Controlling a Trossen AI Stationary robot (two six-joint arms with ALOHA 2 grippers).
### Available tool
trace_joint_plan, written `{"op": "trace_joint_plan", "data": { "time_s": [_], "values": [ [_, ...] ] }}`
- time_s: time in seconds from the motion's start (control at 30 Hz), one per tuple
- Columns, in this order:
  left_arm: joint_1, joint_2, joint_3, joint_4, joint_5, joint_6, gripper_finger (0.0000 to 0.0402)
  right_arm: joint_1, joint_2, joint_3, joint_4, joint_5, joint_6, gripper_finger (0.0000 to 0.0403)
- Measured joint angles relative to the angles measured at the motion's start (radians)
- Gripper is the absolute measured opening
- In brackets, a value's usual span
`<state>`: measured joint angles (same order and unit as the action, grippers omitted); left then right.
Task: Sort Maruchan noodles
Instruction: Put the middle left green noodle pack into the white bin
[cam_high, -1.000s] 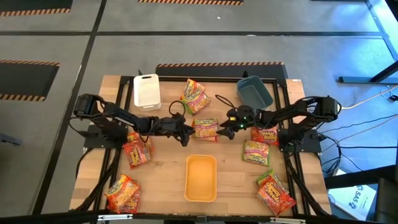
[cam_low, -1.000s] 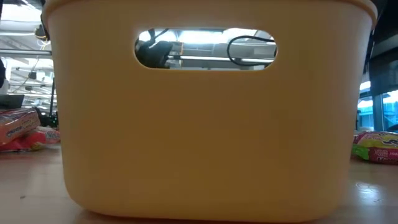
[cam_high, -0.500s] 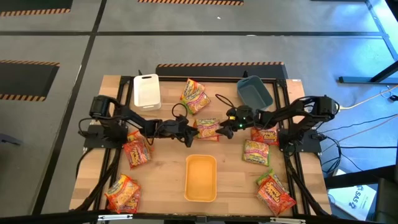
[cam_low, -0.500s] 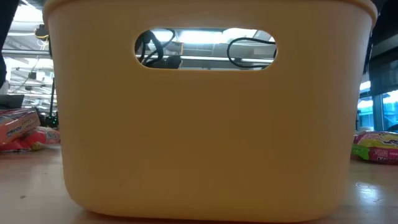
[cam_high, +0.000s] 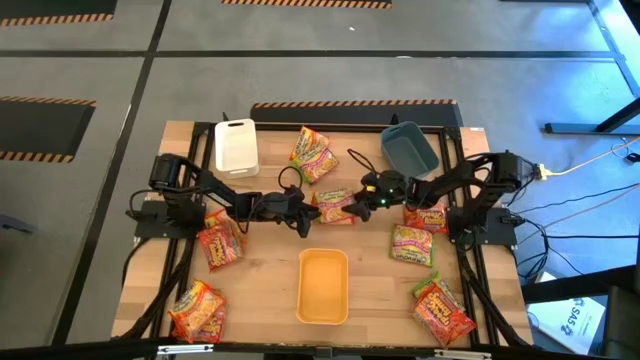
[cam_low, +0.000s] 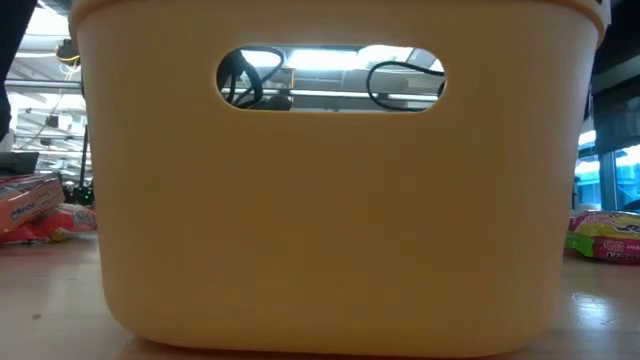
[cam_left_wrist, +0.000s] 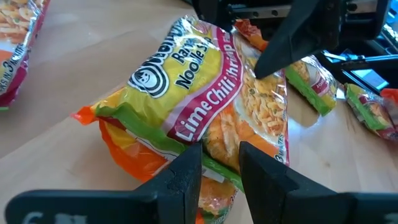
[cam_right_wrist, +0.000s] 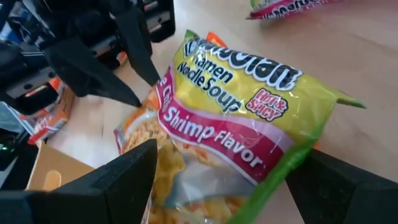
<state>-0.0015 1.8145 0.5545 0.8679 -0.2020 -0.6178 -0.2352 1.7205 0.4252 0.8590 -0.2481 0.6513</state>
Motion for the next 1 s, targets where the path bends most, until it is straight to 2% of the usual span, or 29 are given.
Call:
{"op": "trace_joint_plan", "data": {
  "time_s": [0.13,0.27,0.57,0.8,1.0],
  "values": [
    [0.001,0.000,-0.001,-0.002,-0.001,0.001,0.0101,0.000,0.003,0.000,0.041,-0.005,0.000,0.0305],
    [0.001,0.000,-0.001,-0.002,-0.002,0.002,0.0101,0.000,0.002,0.001,0.094,-0.005,-0.005,0.0272],
    [0.001,0.000,-0.001,0.005,-0.005,0.043,0.0101,0.000,0.002,0.002,0.075,0.020,-0.024,0.0204],
    [0.001,0.001,0.016,-0.004,-0.009,0.073,0.0101,0.000,0.001,0.002,0.076,0.016,-0.029,0.0194],
    [0.001,0.001,0.024,0.014,-0.023,0.098,0.0101,0.001,0.001,0.002,0.072,-0.031,-0.032,0.0193]
  ]
}}
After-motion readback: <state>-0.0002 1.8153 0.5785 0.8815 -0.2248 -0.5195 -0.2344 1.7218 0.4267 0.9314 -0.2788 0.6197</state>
